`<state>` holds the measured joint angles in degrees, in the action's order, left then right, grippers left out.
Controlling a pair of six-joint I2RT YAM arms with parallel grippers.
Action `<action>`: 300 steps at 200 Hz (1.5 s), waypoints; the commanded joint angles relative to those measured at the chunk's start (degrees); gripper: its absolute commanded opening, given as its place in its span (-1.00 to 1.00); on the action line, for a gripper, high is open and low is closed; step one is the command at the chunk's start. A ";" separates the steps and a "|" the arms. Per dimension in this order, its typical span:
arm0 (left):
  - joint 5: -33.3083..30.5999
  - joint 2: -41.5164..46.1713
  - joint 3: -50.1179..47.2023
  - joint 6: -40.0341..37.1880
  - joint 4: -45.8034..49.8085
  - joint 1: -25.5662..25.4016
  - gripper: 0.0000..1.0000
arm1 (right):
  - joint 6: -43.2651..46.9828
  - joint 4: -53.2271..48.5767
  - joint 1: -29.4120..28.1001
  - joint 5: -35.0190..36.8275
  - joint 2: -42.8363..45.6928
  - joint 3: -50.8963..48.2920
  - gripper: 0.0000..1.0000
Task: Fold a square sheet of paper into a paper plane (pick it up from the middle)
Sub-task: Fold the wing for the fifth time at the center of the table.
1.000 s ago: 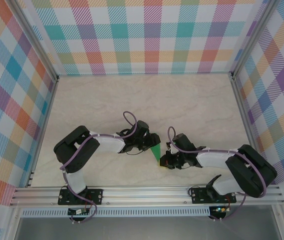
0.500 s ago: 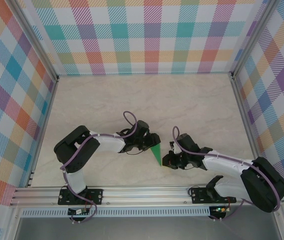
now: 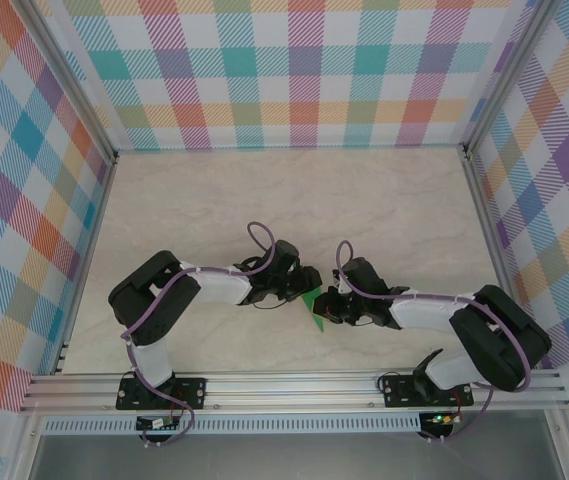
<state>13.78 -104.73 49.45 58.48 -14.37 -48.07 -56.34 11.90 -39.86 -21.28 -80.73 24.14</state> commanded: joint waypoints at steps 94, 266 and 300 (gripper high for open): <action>1.60 -6.63 -1.04 0.05 2.59 -1.06 -0.04 | 2.10 -11.04 -0.21 4.39 8.81 2.45 -0.71; 2.31 -2.54 -0.17 -2.77 3.39 -0.98 0.03 | 3.21 -8.51 -0.21 3.08 -7.29 -2.73 -0.84; 4.39 0.21 1.74 -6.32 3.29 -0.97 0.11 | 2.33 -7.80 -0.22 3.08 -7.60 -3.09 -0.85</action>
<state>15.07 -104.07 50.26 55.83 -13.47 -47.92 -54.61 13.06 -39.75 -21.12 -85.41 24.29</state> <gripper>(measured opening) 0.544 0.080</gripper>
